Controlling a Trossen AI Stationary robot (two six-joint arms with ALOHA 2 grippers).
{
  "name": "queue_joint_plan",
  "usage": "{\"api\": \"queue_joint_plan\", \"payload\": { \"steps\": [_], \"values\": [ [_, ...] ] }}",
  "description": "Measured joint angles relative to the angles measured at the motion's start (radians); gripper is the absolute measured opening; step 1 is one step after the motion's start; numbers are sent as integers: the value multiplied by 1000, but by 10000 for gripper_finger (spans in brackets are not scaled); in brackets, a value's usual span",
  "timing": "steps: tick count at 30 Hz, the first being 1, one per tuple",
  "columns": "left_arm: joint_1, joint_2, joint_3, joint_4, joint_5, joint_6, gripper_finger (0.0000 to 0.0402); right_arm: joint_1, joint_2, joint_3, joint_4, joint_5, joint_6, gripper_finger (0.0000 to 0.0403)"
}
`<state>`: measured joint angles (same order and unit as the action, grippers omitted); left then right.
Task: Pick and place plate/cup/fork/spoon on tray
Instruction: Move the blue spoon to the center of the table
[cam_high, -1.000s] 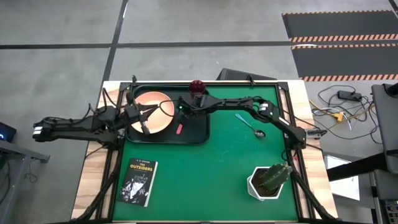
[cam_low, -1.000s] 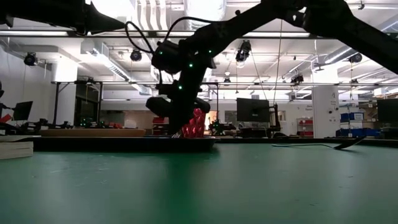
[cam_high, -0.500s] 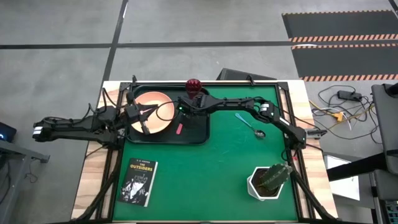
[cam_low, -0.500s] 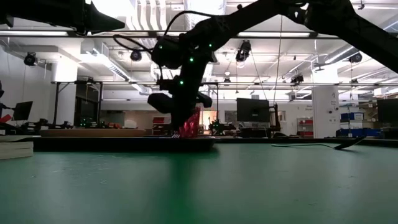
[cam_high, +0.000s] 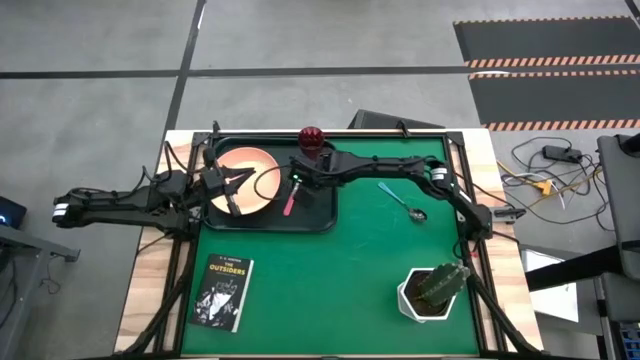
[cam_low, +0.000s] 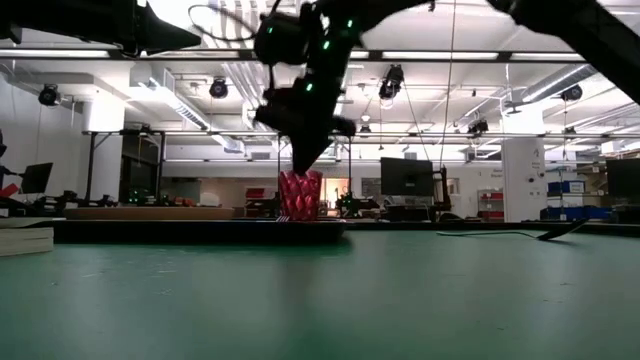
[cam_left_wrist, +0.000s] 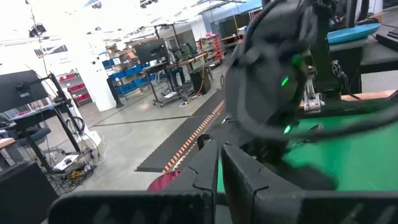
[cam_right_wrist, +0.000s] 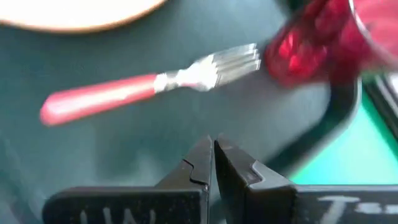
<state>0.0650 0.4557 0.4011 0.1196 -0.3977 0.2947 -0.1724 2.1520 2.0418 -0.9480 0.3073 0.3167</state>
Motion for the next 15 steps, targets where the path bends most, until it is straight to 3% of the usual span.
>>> {"api": "queue_joint_plan", "payload": {
  "steps": [5, 10, 15],
  "values": [
    [0, 0, 0, 0, 0, 0, 4, 10, -53, -1, -204, -103, 34, 9],
    [0, 0, 0, -3, 0, -1, 4, -6, -64, -17, -387, -114, 87, 9],
    [0, 0, 0, -5, 0, -2, 4, -40, -70, -94, -435, -179, 115, 9]
  ]
}}
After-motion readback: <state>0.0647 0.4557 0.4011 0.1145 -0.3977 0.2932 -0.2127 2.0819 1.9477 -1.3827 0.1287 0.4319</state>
